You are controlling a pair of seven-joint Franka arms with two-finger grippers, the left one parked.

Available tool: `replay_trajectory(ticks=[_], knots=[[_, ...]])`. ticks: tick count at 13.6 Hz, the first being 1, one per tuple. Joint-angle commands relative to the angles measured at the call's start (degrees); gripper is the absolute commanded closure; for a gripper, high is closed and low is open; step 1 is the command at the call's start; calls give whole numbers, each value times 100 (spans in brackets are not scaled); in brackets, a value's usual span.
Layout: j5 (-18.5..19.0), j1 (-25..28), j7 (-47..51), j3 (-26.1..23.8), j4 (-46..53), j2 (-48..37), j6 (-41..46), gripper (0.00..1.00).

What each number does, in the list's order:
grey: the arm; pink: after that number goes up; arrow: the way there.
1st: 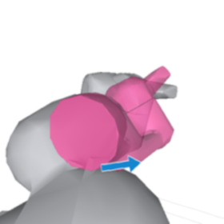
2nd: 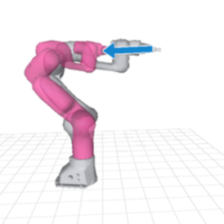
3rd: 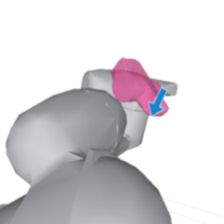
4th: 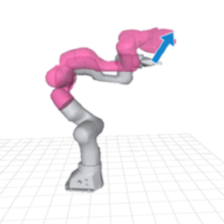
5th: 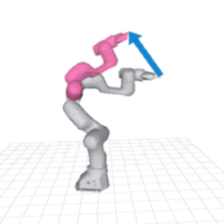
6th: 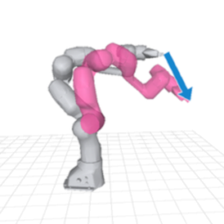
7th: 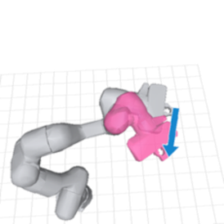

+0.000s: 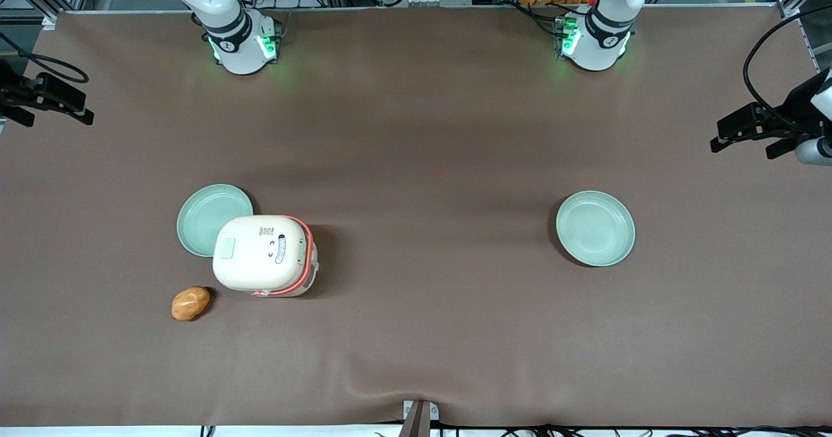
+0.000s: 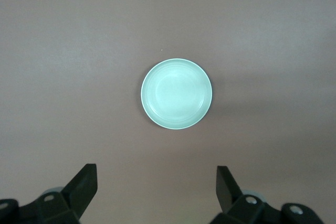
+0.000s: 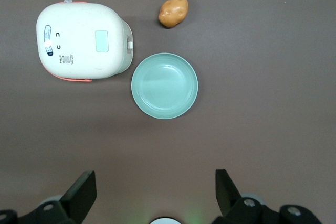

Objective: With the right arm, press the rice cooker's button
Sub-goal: 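Move the right gripper toward the white rice cooker's lid button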

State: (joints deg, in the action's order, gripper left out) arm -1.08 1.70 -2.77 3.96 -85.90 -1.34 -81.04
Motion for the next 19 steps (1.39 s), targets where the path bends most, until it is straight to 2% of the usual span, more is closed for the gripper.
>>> replay_trajectory(ticks=[1,5,9,12,18,19], knots=[[29,-38,75,-36,162,63,62,0],[3,23,40,-53,162,317,62,0],[-76,322,31,-53,425,914,36,0],[-392,340,14,-53,496,1389,-227,0],[-366,779,75,-45,425,1776,-773,0],[-384,788,84,-45,434,1847,-799,4]])
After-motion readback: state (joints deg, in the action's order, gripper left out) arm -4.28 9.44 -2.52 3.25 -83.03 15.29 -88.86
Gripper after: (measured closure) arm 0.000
